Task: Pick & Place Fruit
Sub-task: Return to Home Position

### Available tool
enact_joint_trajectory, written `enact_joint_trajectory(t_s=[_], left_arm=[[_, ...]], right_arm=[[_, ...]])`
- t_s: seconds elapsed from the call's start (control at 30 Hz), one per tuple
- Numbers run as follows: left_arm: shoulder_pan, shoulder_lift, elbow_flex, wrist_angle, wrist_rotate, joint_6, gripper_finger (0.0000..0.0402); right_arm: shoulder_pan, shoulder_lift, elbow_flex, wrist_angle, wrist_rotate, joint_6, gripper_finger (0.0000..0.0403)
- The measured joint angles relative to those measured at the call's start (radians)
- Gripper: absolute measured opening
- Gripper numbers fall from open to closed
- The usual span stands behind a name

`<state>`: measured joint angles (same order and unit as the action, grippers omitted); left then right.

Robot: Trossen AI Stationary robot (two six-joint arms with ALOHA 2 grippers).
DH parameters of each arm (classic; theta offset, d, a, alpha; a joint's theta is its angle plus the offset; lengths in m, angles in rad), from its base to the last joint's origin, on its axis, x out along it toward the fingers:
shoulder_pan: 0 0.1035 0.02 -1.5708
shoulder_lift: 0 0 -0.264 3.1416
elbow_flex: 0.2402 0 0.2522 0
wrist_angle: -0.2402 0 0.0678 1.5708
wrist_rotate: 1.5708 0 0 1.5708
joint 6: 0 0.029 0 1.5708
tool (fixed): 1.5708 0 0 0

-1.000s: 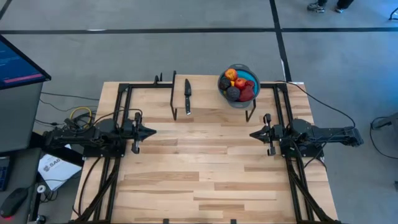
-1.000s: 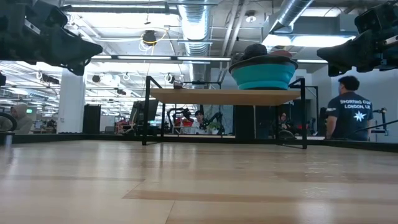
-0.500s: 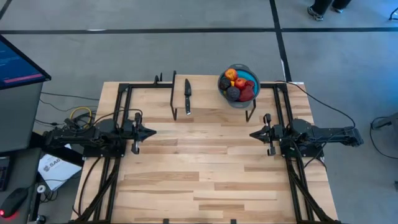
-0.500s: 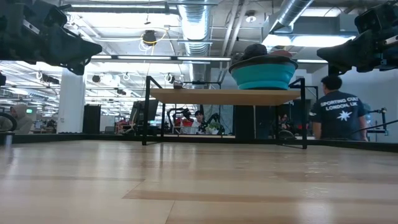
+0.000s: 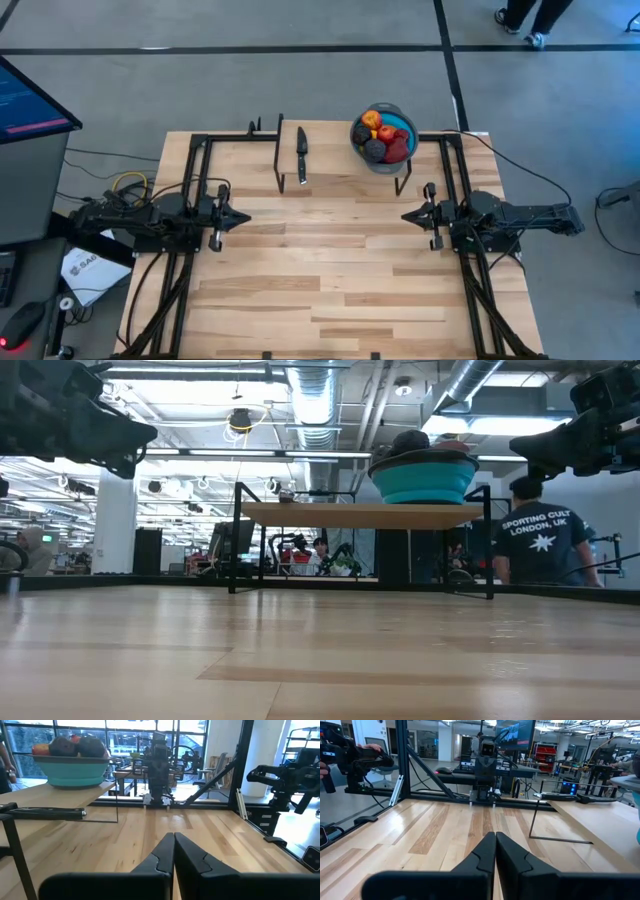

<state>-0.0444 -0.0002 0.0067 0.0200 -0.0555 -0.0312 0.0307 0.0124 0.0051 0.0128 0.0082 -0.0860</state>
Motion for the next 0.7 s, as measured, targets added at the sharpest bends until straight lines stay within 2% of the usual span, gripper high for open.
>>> enact_joint_trajectory(t_s=[0.7], left_arm=[[0.001,0.015,-0.001,0.043,-0.001,0.0,0.0002]], right_arm=[[0.0,0.0,0.0,0.0,0.0,0.0,0.0006]])
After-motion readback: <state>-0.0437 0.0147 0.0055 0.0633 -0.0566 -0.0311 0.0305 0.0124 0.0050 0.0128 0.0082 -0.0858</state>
